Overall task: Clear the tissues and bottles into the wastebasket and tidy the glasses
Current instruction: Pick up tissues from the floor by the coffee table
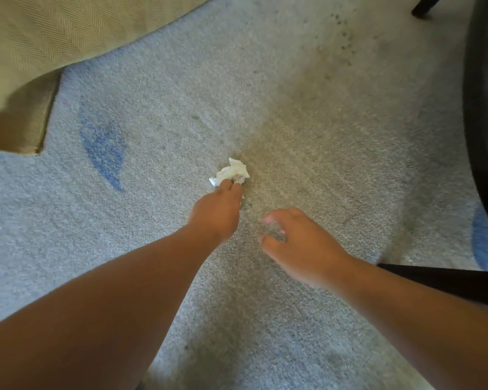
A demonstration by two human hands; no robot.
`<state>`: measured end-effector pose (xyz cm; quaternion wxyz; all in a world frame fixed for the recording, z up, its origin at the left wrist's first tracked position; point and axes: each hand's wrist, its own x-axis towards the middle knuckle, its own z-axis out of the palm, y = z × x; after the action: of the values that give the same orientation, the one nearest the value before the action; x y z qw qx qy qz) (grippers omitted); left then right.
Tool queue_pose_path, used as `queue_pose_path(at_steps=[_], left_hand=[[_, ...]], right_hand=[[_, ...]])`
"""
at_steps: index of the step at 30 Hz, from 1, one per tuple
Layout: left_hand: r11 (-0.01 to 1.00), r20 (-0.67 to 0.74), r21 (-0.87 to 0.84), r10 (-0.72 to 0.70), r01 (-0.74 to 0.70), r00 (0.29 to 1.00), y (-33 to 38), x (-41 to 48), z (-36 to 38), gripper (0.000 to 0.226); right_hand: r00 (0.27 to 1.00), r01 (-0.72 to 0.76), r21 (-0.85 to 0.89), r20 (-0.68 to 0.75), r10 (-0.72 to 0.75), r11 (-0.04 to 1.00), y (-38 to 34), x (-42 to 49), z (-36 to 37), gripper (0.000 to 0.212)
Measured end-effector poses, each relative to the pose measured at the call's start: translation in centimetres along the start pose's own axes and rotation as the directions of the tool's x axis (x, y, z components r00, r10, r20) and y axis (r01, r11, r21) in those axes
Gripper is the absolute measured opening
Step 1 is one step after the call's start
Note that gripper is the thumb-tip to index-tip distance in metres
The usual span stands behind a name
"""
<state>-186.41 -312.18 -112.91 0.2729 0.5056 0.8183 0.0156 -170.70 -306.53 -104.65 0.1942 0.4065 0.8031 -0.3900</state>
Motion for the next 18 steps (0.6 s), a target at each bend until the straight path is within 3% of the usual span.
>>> queue_pose_path(at_steps=[3, 8, 12, 15, 18], left_hand=[[0.998, 0.012, -0.064, -0.012, 0.013, 1.0, -0.1, -0.4, -0.6, 0.022], [0.992, -0.099, -0.126, -0.005, -0.008, 0.995, -0.8, -1.0, -2.1, 0.015], [0.98, -0.216, -0.196, -0.008, -0.035, 0.976, -0.7, 0.4, -3.1, 0.034], [0.991, -0.133, -0.123, 0.033, -0.05, 0.991, -0.1, 1.6, -2.9, 0.059], [0.997, -0.012, -0.081, -0.013, 0.012, 1.0, 0.3, 2.1, -1.8, 0.045]], right_hand=[[1.0, 0.002, 0.009, 0.008, -0.002, 1.0, -0.1, 0.3, 0.0, 0.05], [1.0, -0.001, 0.02, 0.03, 0.0, 1.0, -0.4, 0.6, 0.0, 0.052], [0.999, -0.005, 0.017, 0.033, 0.005, 1.0, -0.4, 0.5, 0.0, 0.052], [1.0, -0.007, 0.009, 0.027, 0.007, 1.0, -0.1, 0.2, -0.2, 0.053], [1.0, -0.023, 0.008, 0.021, 0.022, 1.0, 0.2, -0.4, -0.6, 0.051]])
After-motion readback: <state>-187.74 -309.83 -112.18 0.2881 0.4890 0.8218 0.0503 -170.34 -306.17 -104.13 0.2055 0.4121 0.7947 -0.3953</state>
